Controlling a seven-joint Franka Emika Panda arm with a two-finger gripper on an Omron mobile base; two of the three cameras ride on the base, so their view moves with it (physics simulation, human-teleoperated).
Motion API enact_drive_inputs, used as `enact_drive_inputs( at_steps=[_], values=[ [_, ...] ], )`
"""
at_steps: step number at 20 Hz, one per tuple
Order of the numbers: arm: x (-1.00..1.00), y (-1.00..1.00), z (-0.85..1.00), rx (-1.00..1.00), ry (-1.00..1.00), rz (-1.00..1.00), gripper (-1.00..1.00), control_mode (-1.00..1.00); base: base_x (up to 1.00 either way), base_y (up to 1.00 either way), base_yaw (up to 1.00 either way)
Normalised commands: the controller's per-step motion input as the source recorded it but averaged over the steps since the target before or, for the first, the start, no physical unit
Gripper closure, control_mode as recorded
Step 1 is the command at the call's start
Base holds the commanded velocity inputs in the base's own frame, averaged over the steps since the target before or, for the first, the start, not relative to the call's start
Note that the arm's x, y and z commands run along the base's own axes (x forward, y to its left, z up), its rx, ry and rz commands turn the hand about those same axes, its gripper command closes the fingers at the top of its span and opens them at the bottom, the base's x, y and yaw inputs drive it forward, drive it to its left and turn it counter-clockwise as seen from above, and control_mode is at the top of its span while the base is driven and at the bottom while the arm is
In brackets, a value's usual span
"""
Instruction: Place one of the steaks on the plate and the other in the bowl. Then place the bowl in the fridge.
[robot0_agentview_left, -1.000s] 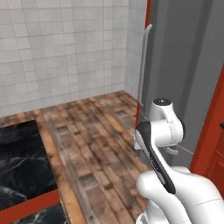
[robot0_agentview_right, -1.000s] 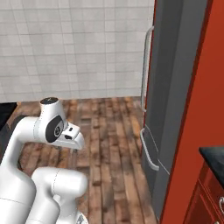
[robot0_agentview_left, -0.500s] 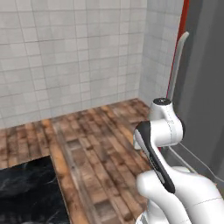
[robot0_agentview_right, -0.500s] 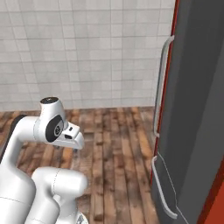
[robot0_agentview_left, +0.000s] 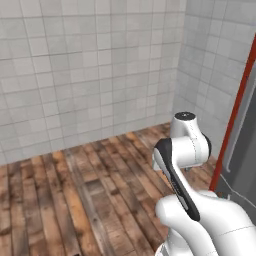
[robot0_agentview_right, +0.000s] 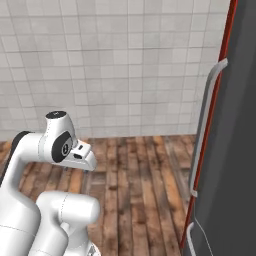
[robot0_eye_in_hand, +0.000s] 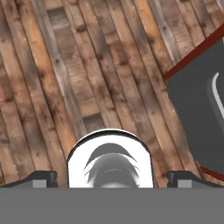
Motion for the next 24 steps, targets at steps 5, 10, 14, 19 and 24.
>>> enact_drive_inputs(
  at_steps=[5,10,14,19,24],
  values=[
    [0.00,0.00,0.00,0.00,0.00,0.00,-1.00,1.00,1.00,0.00,0.00],
    [0.00,0.00,0.00,0.00,0.00,0.00,-1.00,1.00,1.00,0.00,-0.09],
    [0.00,0.00,0.00,0.00,0.00,0.00,-1.00,1.00,1.00,0.02,-0.17],
    [0.00,0.00,0.00,0.00,0.00,0.00,-1.00,1.00,1.00,0.06,-0.28],
    [0.00,0.00,0.00,0.00,0.00,0.00,-1.00,1.00,0.97,0.12,-0.52]
  ],
)
